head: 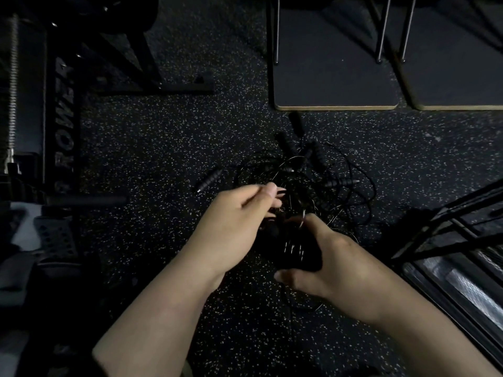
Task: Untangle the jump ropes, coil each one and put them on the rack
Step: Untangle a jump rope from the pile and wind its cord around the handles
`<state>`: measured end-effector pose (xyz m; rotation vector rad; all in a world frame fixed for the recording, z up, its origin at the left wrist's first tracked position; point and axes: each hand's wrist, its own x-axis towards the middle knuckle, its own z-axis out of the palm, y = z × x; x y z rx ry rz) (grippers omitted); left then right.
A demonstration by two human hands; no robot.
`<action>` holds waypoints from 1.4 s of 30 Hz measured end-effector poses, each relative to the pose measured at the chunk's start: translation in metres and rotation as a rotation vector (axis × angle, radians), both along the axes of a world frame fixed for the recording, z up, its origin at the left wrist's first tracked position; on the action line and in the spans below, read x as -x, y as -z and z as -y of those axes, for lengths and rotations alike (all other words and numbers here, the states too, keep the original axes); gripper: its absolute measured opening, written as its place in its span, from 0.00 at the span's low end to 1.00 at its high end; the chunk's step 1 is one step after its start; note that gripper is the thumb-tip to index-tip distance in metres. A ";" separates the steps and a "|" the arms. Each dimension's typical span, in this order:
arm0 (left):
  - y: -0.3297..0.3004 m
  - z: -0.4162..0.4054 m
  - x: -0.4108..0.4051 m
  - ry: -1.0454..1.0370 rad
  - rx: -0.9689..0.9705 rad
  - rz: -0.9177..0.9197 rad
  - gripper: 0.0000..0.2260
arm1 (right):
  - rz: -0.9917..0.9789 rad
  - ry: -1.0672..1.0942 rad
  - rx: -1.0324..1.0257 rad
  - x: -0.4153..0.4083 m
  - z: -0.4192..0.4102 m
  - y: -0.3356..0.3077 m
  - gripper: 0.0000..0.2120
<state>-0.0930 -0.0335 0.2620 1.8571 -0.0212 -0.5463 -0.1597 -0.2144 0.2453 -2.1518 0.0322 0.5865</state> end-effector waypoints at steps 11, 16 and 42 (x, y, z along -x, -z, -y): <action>0.003 0.006 0.005 0.047 0.145 -0.036 0.11 | -0.029 0.236 -0.370 -0.002 0.005 -0.012 0.23; 0.001 0.012 0.006 -0.067 0.151 -0.022 0.09 | 0.006 0.257 -0.355 -0.002 -0.001 -0.015 0.21; -0.017 0.025 0.022 -0.220 0.201 -0.292 0.24 | 0.096 0.404 -0.093 0.014 -0.014 -0.036 0.52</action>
